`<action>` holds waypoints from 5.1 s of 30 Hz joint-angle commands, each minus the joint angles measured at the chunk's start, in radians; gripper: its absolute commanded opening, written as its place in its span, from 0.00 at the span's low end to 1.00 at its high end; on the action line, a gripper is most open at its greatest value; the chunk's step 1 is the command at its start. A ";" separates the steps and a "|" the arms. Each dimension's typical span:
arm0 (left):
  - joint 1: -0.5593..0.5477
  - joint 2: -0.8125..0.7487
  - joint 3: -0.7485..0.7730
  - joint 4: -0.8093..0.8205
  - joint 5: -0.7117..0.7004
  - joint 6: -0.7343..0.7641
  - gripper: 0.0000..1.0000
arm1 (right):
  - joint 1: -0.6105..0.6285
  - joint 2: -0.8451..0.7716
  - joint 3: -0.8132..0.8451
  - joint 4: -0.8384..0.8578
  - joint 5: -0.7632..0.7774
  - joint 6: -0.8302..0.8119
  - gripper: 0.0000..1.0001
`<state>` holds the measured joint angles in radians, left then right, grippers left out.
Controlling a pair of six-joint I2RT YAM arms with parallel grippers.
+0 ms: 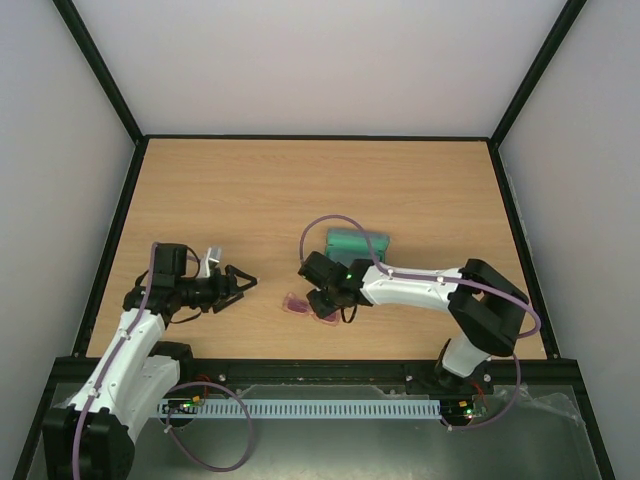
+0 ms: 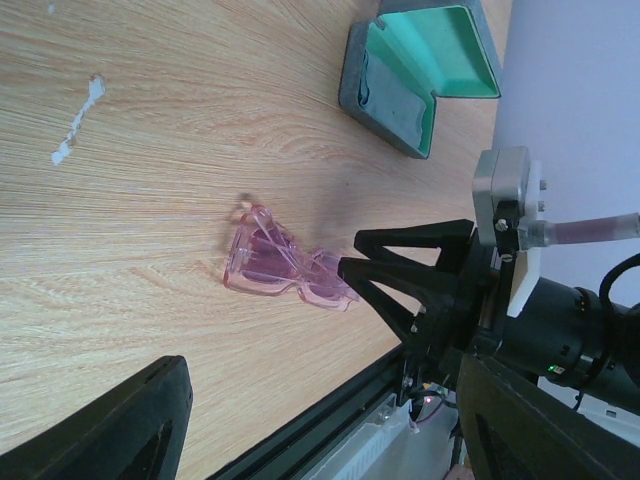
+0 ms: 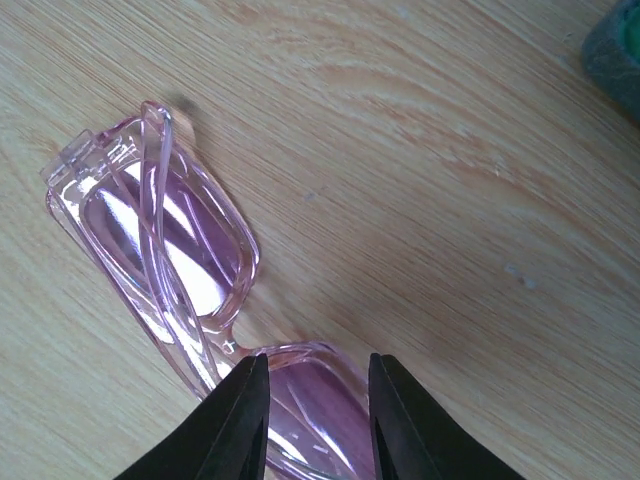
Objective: Organize the sunglasses
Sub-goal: Adjust the sunglasses at the center of the board, then pick up the sunglasses from the center of the board.
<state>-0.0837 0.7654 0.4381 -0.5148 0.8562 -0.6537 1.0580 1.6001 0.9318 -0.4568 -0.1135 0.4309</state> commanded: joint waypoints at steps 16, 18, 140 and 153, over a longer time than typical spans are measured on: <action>0.008 -0.013 -0.001 0.005 0.015 0.004 0.75 | 0.069 -0.109 0.024 -0.024 0.067 0.040 0.40; 0.009 -0.013 -0.001 0.006 0.016 0.003 0.75 | 0.097 -0.080 0.040 -0.053 0.083 0.025 0.44; -0.430 0.258 -0.046 0.436 -0.215 -0.290 0.77 | 0.024 -0.232 0.224 -0.436 0.416 0.195 0.07; -0.684 0.834 0.197 0.964 -0.328 -0.493 0.73 | -0.089 -0.319 0.309 -0.502 0.430 0.178 0.07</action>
<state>-0.7177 1.4792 0.5266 0.2180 0.5747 -1.0641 0.9844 1.3022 1.2171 -0.9085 0.2882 0.6106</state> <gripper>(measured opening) 0.743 0.114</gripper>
